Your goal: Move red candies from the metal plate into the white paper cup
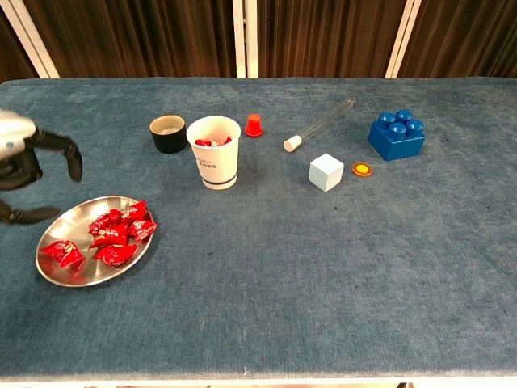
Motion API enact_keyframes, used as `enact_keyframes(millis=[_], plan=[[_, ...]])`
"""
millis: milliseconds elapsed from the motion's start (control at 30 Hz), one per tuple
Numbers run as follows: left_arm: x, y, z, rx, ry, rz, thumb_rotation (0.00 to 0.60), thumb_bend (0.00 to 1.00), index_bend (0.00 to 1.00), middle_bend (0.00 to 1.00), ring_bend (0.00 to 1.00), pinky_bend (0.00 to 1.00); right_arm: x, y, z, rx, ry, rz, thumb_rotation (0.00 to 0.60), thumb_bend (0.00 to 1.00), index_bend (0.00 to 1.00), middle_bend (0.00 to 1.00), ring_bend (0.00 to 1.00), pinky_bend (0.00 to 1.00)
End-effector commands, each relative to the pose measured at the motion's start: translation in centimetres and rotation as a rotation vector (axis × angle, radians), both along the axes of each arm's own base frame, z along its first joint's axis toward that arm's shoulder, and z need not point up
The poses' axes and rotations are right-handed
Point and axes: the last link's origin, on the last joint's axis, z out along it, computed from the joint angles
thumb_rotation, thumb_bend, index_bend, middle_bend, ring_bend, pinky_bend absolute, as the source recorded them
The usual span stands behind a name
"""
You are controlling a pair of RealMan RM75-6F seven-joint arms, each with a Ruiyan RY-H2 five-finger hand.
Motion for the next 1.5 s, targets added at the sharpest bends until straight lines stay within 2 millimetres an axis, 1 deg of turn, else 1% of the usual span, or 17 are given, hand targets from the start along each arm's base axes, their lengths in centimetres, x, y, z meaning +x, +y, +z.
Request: enact_keyframes(millis=[33,433,633,800,900,1000,1067,1167,1300,1400,1500], plan=[[-0.6,-0.6,-0.5,-0.031,0.024,-0.002,0.6,0.22,0.41,0.92,0.83,0.83,0.0,0.0,0.0,0.0,-0.001,-0.001,0.6,0.28,0.0,0.03,0.0,0.0],[-2.0,-1.2,-2.7,-0.093,0.095,0.022,0.6,0.22,0.42,0.92,0.83,0.83,0.1,0.2,-0.1,-0.002,-0.001,-0.002,0.6,0.28,0.0,0.03,0.0,0.0],[-2.4,-0.8,-3.1,-0.098,0.103,0.041,0.6,0.23,0.43,0.92,0.83,0.83,0.1,0.3,0.0,-0.005,-0.001,-0.003,0.6,0.28,0.0,0.03,0.0,0.0],[-2.4,-0.6,-3.2,-0.108,0.094,0.049,0.6,0.24,0.44,0.92,0.83,0.83,0.0,0.4,-0.1,-0.004,-0.001,-0.008,0.6,0.28,0.0,0.03,0.0,0.0],[-2.3,-0.5,-3.5,-0.119,0.094,0.05,0.6,0.26,0.45,0.92,0.83,0.83,0.0,0.3,-0.2,-0.002,-0.001,-0.008,0.6,0.28,0.0,0.03,0.0,0.0],[-2.2,-0.3,-3.9,-0.133,0.088,0.057,0.6,0.31,0.48,0.92,0.83,0.83,0.0,0.2,-0.2,-0.001,-0.001,-0.008,0.6,0.28,0.0,0.03,0.0,0.0],[-2.1,-0.2,-4.1,-0.146,0.081,0.068,0.6,0.36,0.52,0.92,0.83,0.83,0.0,0.2,-0.1,-0.002,0.0,-0.009,0.6,0.28,0.0,0.03,0.0,0.0],[-2.0,-0.1,-4.0,-0.153,0.059,0.082,0.6,0.38,0.56,0.92,0.83,0.83,-0.1,0.3,0.0,-0.005,-0.001,-0.011,0.6,0.28,0.0,0.03,0.0,0.0],[-1.0,0.6,-2.6,-0.105,0.004,0.073,0.6,0.38,0.56,0.92,0.83,0.83,-0.1,0.3,0.0,-0.009,0.0,-0.01,0.6,0.28,0.0,0.03,0.0,0.0],[0.9,1.4,-1.0,-0.06,-0.092,0.055,0.6,0.37,0.56,0.92,0.83,0.83,-0.1,0.4,0.1,-0.013,0.0,-0.008,0.6,0.28,0.0,0.03,0.0,0.0],[3.6,2.9,0.3,-0.021,-0.173,0.001,0.6,0.37,0.56,0.92,0.83,0.83,-0.1,0.4,0.1,-0.013,-0.002,-0.006,0.6,0.28,0.0,0.03,0.0,0.0]])
